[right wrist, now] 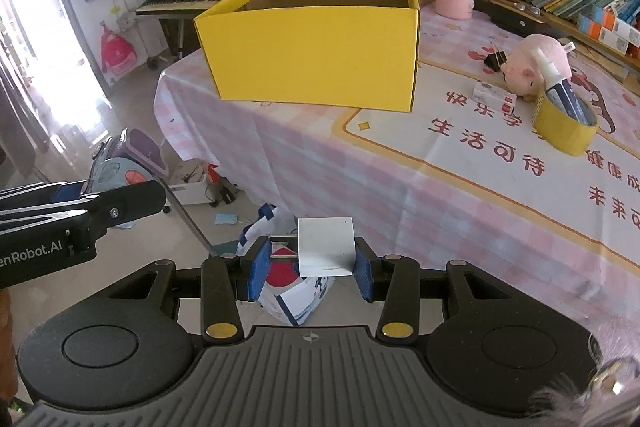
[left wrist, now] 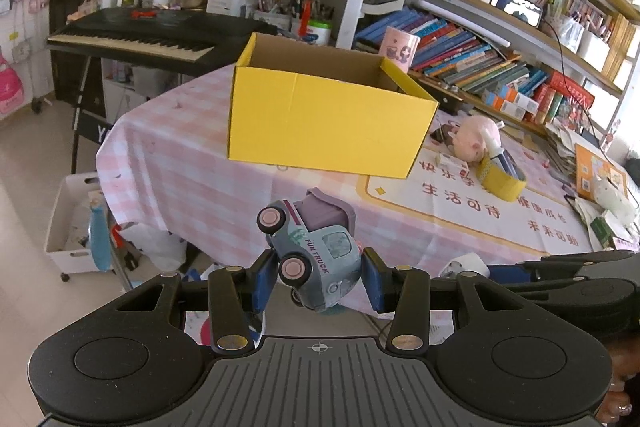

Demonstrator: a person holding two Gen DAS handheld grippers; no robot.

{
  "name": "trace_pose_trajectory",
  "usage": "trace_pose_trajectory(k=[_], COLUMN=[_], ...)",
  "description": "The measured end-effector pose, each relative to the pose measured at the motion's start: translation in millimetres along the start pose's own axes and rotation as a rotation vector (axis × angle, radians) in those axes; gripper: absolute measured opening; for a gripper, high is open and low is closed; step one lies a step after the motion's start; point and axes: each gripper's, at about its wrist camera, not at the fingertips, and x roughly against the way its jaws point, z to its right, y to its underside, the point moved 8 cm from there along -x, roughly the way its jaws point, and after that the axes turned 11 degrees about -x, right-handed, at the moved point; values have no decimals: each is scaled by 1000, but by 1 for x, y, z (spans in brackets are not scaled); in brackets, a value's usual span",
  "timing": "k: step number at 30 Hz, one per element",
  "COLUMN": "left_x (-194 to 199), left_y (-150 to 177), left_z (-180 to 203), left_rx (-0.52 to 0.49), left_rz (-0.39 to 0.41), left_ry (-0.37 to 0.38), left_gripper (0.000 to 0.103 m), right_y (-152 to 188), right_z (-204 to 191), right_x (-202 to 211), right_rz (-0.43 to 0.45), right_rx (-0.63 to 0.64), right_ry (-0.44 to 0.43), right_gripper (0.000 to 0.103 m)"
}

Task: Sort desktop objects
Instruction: 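Lift the toy car and plug and carry both toward the yellow box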

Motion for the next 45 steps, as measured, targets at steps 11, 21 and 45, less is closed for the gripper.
trace_pose_trajectory(k=[11, 21, 45], left_x=[-2, -3, -2], left_y=[-1, -2, -17], left_z=[-1, -2, -7], left_rx=[-4, -10, -36], left_rz=[2, 2, 60], left_ry=[8, 20, 48], left_gripper=[44, 44, 44], right_y=[-2, -3, -10], right_z=[0, 0, -12], right_x=[-1, -1, -3], right_rz=[2, 4, 20], right_rx=[-1, -6, 13], right_ry=[3, 10, 24], right_gripper=[40, 40, 40])
